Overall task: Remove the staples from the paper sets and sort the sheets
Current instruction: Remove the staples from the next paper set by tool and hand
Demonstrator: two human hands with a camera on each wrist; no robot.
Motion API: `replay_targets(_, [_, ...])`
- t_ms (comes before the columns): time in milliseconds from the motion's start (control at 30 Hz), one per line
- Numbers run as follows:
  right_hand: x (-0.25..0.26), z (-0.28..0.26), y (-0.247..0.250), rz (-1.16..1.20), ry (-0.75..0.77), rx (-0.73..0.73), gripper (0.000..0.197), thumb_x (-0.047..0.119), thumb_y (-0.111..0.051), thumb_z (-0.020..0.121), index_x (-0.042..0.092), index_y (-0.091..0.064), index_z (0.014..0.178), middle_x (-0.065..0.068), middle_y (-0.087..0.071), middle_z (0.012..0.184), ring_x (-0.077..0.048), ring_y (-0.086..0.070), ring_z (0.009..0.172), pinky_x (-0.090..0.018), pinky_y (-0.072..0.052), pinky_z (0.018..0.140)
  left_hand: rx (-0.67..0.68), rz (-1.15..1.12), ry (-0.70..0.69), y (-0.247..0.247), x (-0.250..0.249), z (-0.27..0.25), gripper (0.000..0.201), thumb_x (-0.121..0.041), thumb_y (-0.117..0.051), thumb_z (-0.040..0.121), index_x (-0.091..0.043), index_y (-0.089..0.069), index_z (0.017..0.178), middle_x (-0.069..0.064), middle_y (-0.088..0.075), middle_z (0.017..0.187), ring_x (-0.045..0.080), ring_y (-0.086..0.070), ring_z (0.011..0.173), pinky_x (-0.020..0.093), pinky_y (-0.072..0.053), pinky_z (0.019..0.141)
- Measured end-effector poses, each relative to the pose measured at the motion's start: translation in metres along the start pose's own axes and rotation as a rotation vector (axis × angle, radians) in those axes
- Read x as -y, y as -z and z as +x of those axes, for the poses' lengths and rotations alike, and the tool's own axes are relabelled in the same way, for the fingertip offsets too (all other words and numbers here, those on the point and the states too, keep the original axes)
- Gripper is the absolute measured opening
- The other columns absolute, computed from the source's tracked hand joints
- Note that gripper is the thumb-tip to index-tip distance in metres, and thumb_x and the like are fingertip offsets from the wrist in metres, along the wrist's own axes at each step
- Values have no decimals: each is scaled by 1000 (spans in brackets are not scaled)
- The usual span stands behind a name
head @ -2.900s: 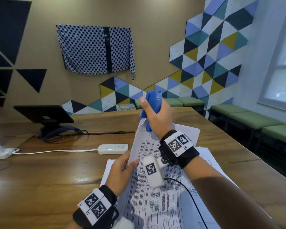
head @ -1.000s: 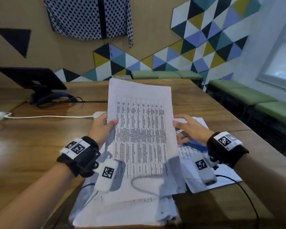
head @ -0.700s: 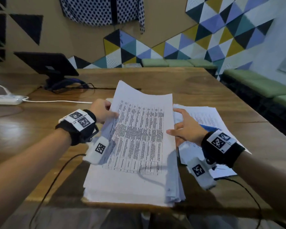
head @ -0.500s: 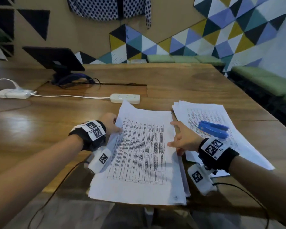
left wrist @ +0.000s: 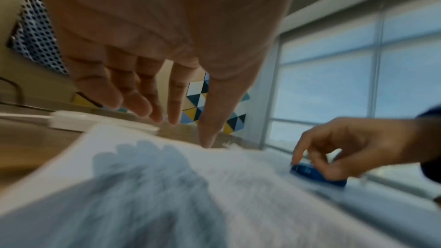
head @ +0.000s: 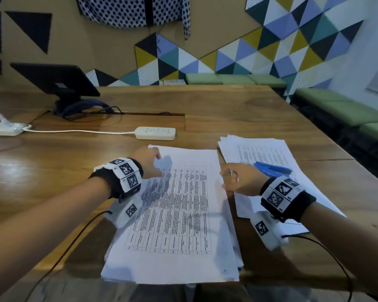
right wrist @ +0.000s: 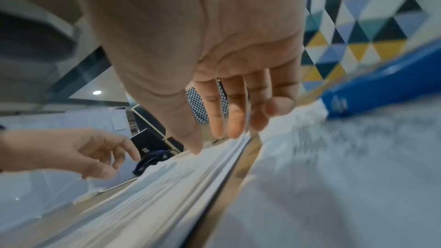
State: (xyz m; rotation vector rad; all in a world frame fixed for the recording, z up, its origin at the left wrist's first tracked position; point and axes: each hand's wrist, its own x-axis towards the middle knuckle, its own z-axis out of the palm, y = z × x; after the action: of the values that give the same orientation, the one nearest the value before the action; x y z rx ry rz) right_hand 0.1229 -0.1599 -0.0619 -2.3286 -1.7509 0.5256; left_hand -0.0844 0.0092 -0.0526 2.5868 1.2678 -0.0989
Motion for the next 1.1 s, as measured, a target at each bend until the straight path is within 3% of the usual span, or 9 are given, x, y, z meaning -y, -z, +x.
replay_targets(167, [-38, 4, 28, -178, -166, -142, 30, 33, -57, 84, 24, -53, 113, -2, -46, 110, -22, -47, 106, -37, -43, 90, -3, -93, -166, 17, -56, 27, 30, -29, -62, 86, -14, -59, 112, 5, -58, 115, 17, -52, 95, 28, -43, 80])
replay_targets(300, [-66, 2, 45, -265, -284, -119, 41, 43, -55, 83, 26, -48, 120, -6, -43, 125, -25, -44, 115, -39, -42, 92, 18, -160, -232, 21, -105, 51, 26, -25, -61, 87, -10, -64, 108, 6, -62, 111, 21, -58, 102, 29, -46, 81])
replay_targets(400, [-83, 2, 47, -281, -295, -45, 54, 48, -60, 80, 26, -43, 126, -6, -45, 126, -25, -48, 115, -38, -44, 92, 80, -166, -233, 11, -133, 76, 9, -22, -58, 87, -15, -58, 81, 6, -52, 79, 21, -50, 70, 27, -41, 61])
replay_targets(533, [-96, 1, 43, -226, -231, 0, 61, 45, -71, 73, 23, -45, 123, -5, -53, 118, -23, -55, 104, -34, -47, 91, 119, -152, -229, -9, -158, 109, 44, -15, -55, 87, -18, -26, 54, -1, -24, 57, 15, -23, 50, 26, -18, 48])
replay_targets(667, [-105, 5, 41, -255, -180, -14, 54, 28, -68, 79, 22, -43, 127, -4, -51, 122, -23, -54, 107, -29, -44, 90, 159, -137, -147, -19, -172, 121, 32, -16, -53, 89, -13, -36, 62, 4, -39, 62, 24, -45, 64, 28, -31, 50])
replay_targets(733, [-108, 6, 41, -266, -154, -18, 54, 26, -66, 81, 23, -42, 128, -3, -50, 122, -22, -54, 108, -28, -43, 88, 171, -154, -143, -20, -175, 125, 8, -18, -55, 89, -10, -55, 85, 9, -55, 84, 29, -55, 84, 31, -43, 63])
replay_targets(800, [-111, 6, 41, -267, -130, -30, 52, 26, -65, 82, 24, -41, 128, -3, -50, 121, -22, -54, 107, -27, -42, 87, 175, -196, -168, -24, -176, 134, 29, -17, -59, 87, -8, -56, 114, 14, -57, 108, 28, -57, 100, 32, -45, 78])
replay_targets(900, [-114, 5, 41, -235, -104, -32, 50, 24, -64, 81, 22, -42, 126, -3, -50, 118, -23, -54, 104, -27, -41, 83, 149, -305, -194, -27, -182, 138, 30, -10, -65, 82, -5, -63, 112, 10, -62, 113, 25, -59, 104, 28, -44, 80])
replay_targets(1100, [-127, 0, 42, -41, -186, -103, 45, 20, -57, 87, 13, -36, 127, -11, -42, 125, -24, -52, 98, -32, -43, 85, -145, -536, -239, -22, -196, 133, 15, -1, -63, 81, -3, -74, 90, 9, -72, 89, 7, -51, 62, 18, -43, 58])
